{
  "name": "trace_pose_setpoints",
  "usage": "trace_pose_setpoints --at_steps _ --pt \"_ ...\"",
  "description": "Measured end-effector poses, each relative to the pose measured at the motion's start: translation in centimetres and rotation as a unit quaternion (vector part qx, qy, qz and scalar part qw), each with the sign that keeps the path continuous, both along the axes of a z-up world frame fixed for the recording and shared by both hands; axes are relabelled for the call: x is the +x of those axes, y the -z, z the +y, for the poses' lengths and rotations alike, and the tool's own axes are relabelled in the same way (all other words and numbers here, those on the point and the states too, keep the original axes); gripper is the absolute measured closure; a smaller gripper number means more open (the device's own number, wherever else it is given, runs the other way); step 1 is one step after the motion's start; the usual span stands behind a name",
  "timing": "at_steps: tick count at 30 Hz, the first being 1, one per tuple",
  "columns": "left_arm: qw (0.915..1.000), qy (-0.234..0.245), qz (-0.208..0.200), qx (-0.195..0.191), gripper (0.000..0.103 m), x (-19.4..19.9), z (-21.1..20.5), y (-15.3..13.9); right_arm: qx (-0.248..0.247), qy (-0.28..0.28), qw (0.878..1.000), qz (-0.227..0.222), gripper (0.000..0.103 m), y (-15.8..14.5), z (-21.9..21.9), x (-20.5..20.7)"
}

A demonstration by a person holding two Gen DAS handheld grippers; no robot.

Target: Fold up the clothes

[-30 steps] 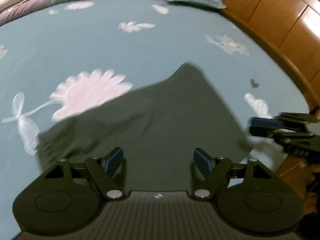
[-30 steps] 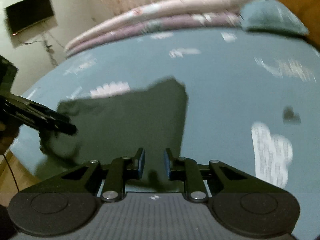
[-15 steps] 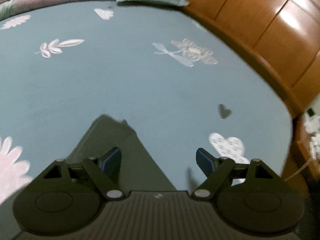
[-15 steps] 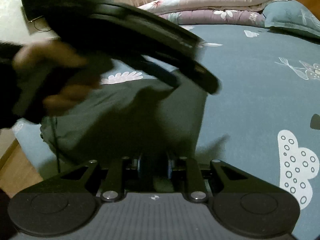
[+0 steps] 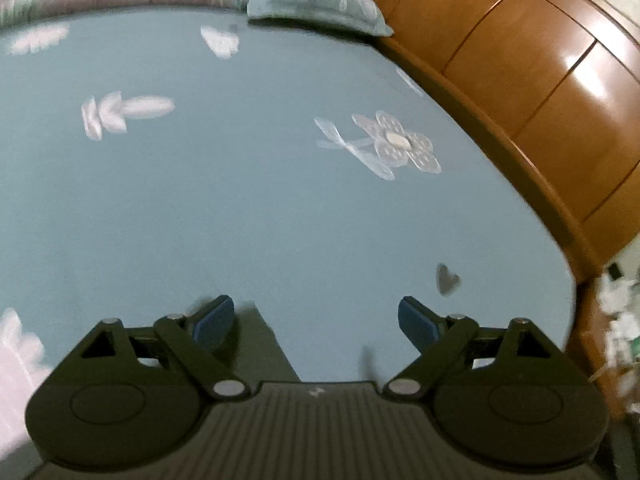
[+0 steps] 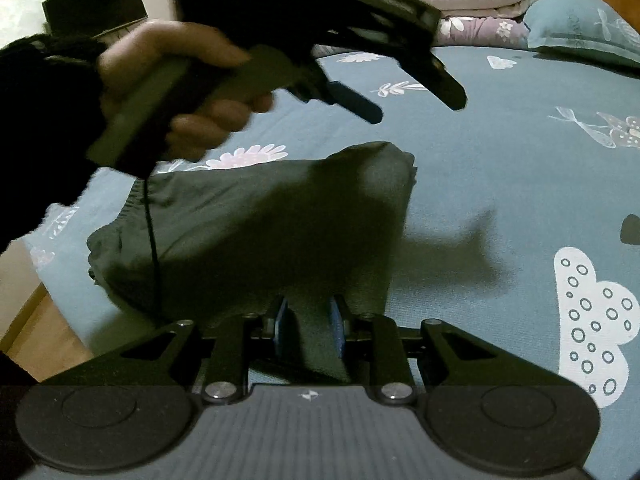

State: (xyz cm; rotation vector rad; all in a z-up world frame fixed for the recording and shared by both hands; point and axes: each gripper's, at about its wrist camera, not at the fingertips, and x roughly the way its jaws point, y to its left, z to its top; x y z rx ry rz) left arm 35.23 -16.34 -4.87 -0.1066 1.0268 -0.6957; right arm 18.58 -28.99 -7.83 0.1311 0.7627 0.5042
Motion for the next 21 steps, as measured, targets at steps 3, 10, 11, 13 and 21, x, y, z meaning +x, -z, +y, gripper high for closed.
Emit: trace_pose_setpoints --at_steps 3,10,11,13,21 --pt "0.9996 0.001 0.009 0.027 0.014 0.4 -0.9 1.9 0.004 -0.002 1.0 0.001 0.076 -0.1 -0.2 0.1" --pt "0.9982 -0.012 -0.029 0.051 0.014 2.2 -1.3 -0.1 0.004 -0.003 1.0 0.002 0.075 0.0 0.0 0.1" --pt "0.9982 -0.006 -0.035 0.048 0.014 1.8 -0.8 -1.0 0.002 -0.003 1.0 0.002 0.075 0.0 0.1 0.1" --pt "0.9987 0.001 -0.033 0.038 0.014 0.8 0.3 -2.2 0.002 -0.003 1.0 0.004 0.075 -0.1 0.1 0.1" --pt "0.9978 -0.023 0.042 0.047 0.013 -0.1 3.4 1.6 0.01 -0.001 1.0 0.008 0.074 -0.2 -0.7 0.2"
